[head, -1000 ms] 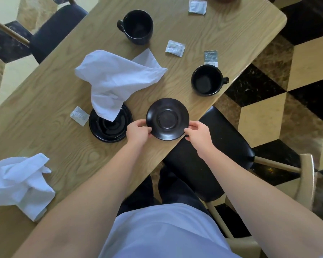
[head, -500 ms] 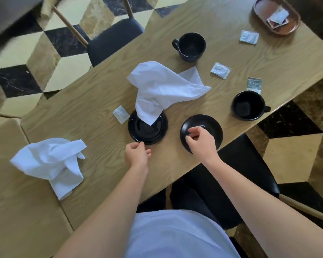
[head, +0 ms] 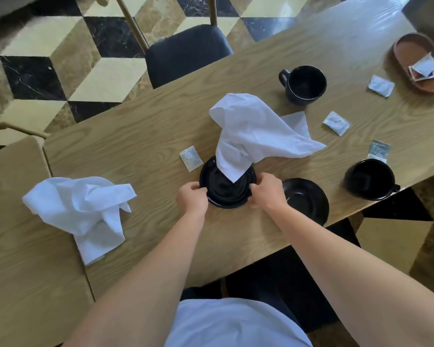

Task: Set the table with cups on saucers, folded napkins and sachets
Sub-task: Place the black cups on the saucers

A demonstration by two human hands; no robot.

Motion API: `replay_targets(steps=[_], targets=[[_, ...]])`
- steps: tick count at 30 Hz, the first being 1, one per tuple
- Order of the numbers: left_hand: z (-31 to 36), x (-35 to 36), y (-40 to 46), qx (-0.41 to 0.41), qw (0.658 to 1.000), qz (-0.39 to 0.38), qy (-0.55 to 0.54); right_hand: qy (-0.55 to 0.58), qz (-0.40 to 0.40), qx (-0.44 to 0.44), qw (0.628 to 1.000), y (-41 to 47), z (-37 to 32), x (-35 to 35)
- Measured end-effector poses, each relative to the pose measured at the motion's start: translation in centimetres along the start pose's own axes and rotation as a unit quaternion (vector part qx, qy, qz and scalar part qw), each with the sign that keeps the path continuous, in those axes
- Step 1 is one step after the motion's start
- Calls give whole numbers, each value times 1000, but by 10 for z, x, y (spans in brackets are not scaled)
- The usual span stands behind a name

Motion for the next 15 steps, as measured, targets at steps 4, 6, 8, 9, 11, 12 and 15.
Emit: replay_targets(steps=[4,6,8,9,11,12,15], targets=[[-4,-16,-2,17,998,-23,48,-33,-23,1,999,-4,5,5],[-6,-33,-8,23,997,-38,67,-53,-44,-8,998,-14,8,8],[-8,-55,-14,50,992,-49,110,-52,-85,-9,995,-29,13,14],[-10,-68,-17,66,987,-50,137,-43,-112,-4,993,-37,15,17],[-5,-91,-26,95,979,-38,177,-14,-175,11,984,-54,15,24],[0,-100,-30,107,976,-30,189,2,-198,13,980,-60,12,26],[29,-118,-34,135,971,-10,199,33,-212,-10,977,-67,-12,20]])
Point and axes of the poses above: each hand's wrist, its own y-axis towards the middle knuckle, its own x-axis out of the palm, z = x × y, the point moved 1 cm from there along y, towards the middle knuckle, and after that the axes turned 10 degrees about x, right-handed, at the moved point
